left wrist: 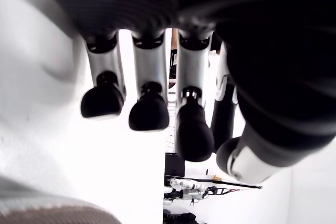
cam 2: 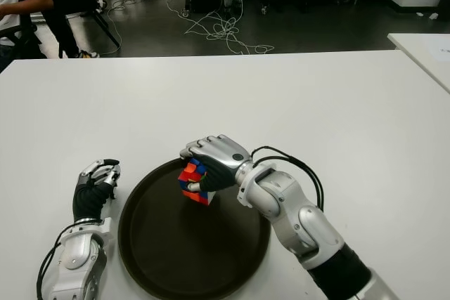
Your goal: Pick up the Rubik's Cube and put it in the plate
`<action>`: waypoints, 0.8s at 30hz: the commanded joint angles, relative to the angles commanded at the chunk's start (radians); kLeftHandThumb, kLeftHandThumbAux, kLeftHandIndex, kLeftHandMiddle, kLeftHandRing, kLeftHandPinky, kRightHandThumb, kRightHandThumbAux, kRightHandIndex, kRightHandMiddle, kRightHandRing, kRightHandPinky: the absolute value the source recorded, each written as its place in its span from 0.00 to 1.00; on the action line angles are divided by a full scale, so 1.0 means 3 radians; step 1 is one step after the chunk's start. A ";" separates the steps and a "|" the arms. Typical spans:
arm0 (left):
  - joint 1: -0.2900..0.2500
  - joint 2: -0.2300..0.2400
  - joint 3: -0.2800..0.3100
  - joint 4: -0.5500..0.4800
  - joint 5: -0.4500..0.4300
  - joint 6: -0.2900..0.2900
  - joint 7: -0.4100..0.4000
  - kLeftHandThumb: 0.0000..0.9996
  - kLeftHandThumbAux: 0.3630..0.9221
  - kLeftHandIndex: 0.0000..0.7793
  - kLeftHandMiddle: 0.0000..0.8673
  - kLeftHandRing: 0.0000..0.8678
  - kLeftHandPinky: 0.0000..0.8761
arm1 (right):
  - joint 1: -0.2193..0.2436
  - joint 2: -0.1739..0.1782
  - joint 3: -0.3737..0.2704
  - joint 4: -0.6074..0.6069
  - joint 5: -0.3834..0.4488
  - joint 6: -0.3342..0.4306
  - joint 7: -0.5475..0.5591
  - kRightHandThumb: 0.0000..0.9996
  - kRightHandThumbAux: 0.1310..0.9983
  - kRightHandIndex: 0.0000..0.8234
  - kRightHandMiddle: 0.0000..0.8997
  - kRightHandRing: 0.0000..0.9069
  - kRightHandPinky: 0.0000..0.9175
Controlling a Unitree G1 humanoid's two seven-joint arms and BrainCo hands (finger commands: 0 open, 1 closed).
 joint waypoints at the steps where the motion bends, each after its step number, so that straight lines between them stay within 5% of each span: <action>1: 0.0000 0.0000 0.0000 -0.0001 0.0001 0.0001 -0.0002 0.71 0.61 0.57 0.91 0.94 0.92 | 0.0001 0.0002 -0.0002 0.0003 0.0000 -0.0004 -0.0003 0.69 0.70 0.53 0.90 0.90 0.87; 24: 0.0002 -0.0060 0.0034 -0.0011 -0.0039 -0.0029 0.0047 0.71 0.61 0.57 0.90 0.93 0.93 | 0.0057 0.0145 -0.0033 -0.0006 0.0221 0.0201 0.0205 0.68 0.70 0.53 0.88 0.88 0.86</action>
